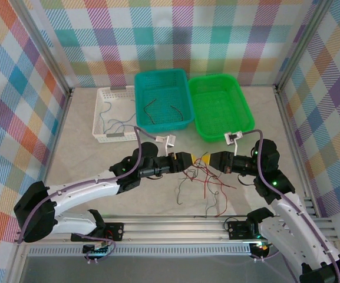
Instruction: Untangle the cables
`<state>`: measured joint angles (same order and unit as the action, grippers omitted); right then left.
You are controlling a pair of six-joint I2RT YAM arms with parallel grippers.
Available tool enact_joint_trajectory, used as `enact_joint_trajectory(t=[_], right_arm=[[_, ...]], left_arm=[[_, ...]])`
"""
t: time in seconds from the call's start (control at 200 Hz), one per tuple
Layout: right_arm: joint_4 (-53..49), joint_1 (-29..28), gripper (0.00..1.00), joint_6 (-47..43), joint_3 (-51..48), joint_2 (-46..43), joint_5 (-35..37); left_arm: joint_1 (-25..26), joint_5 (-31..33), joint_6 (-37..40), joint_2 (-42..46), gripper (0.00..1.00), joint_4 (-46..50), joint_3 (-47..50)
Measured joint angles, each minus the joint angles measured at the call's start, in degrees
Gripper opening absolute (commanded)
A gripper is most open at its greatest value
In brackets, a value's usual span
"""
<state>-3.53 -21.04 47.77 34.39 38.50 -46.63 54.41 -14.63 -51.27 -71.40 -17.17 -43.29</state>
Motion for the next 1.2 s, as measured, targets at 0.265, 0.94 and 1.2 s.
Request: enact_joint_trajectory(t=[0.265,0.94,1.2], right_arm=[[-3.4,-0.1,0.00,-3.4,0.9,0.9,4.5],[-8.2,-0.3,0.00,-9.7,7.2,4.8,17.2],[-12.6,-5.3,0.64,-15.8,6.9,16.1,13.7]], left_arm=[[-0.2,-3.5,0.1,-0.1,0.28,-2.0,0.0],[-1.6,-1.7,5.4,8.6,0.00,4.5,1.5],[-7.7,4.5,7.0,10.3,0.11,19.7,1.3]])
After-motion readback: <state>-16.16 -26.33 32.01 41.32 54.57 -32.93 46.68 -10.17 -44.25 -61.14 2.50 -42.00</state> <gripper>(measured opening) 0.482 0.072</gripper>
